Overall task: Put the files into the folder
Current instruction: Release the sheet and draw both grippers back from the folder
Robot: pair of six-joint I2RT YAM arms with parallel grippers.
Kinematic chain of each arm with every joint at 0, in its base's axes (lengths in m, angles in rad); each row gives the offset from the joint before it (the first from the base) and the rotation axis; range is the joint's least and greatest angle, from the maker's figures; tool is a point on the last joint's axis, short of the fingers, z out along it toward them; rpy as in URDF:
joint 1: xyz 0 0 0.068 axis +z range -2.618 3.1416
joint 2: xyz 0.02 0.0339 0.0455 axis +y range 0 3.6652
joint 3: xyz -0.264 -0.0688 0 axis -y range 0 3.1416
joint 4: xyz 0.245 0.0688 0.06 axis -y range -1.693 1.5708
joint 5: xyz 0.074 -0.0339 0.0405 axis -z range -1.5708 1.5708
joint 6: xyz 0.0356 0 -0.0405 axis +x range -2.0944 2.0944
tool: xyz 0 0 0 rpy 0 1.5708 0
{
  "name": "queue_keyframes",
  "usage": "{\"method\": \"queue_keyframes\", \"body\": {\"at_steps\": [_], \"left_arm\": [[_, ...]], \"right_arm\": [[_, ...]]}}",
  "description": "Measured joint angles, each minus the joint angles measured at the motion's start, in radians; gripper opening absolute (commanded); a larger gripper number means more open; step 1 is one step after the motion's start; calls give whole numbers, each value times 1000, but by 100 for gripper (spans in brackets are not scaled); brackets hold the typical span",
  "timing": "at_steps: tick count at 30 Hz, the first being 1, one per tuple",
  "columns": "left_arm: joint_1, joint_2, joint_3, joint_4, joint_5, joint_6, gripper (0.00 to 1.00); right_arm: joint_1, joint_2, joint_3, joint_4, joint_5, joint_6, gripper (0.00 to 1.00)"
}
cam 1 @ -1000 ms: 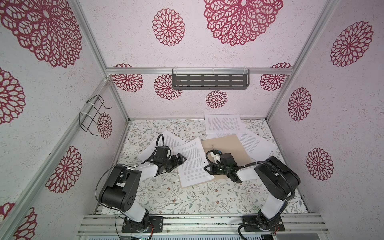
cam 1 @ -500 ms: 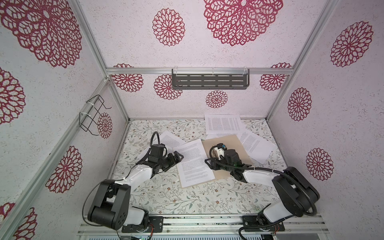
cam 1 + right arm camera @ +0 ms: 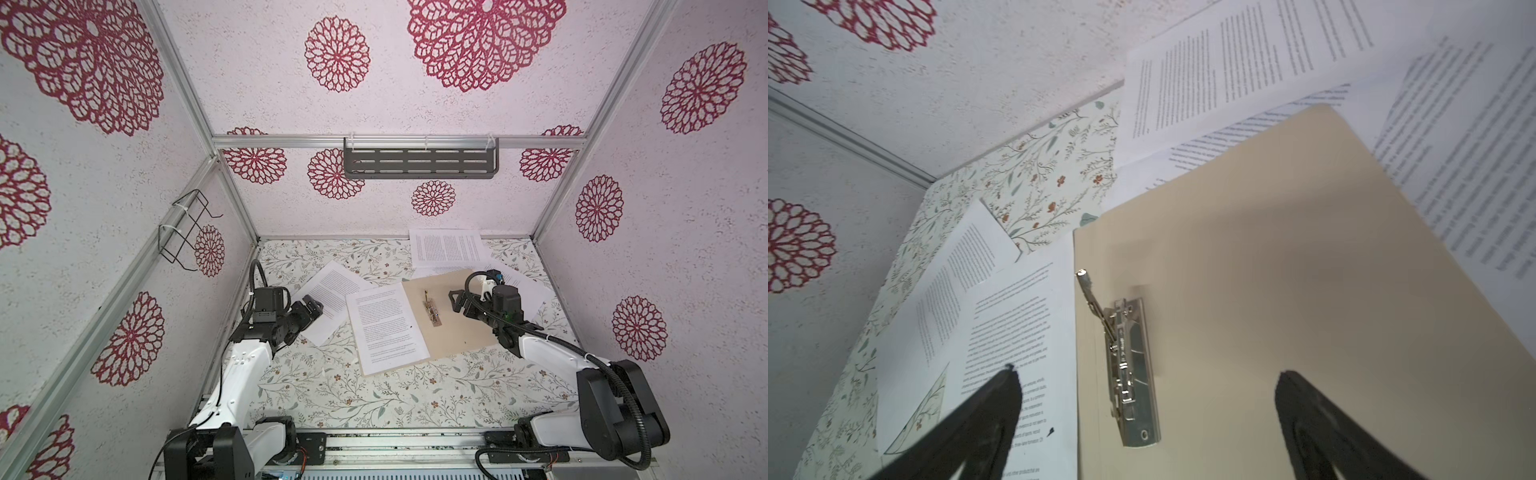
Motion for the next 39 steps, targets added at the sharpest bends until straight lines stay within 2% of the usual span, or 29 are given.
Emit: {"method": "queue_keyframes", "body": {"at_steps": [4, 7, 13, 20, 23, 27, 35, 39], "left_arm": [[122, 168, 94, -27, 7, 35, 97], [177, 321, 207, -48, -6, 77, 97], [201, 652, 526, -93, -58, 176, 98], [206, 1009, 863, -204, -104, 365, 100], [207, 1038, 918, -239, -89, 433, 99], [209, 1037, 896, -260, -35, 481, 97], [184, 931, 721, -252, 93, 489, 94], [151, 887, 647, -248, 138, 473, 90]], "right_arm": [[0, 16, 32, -64, -11, -3, 99], [0, 48, 63, -72, -33, -6, 98], [13, 80, 72, -72, -73, -7, 98], [45, 71, 51, -44, -134, -7, 96], [45, 47, 38, -54, -161, -8, 96], [45, -4, 37, -71, -199, -10, 97], [45, -33, 35, -71, -290, -24, 97], [45, -33, 13, -56, -353, -15, 98]]}}
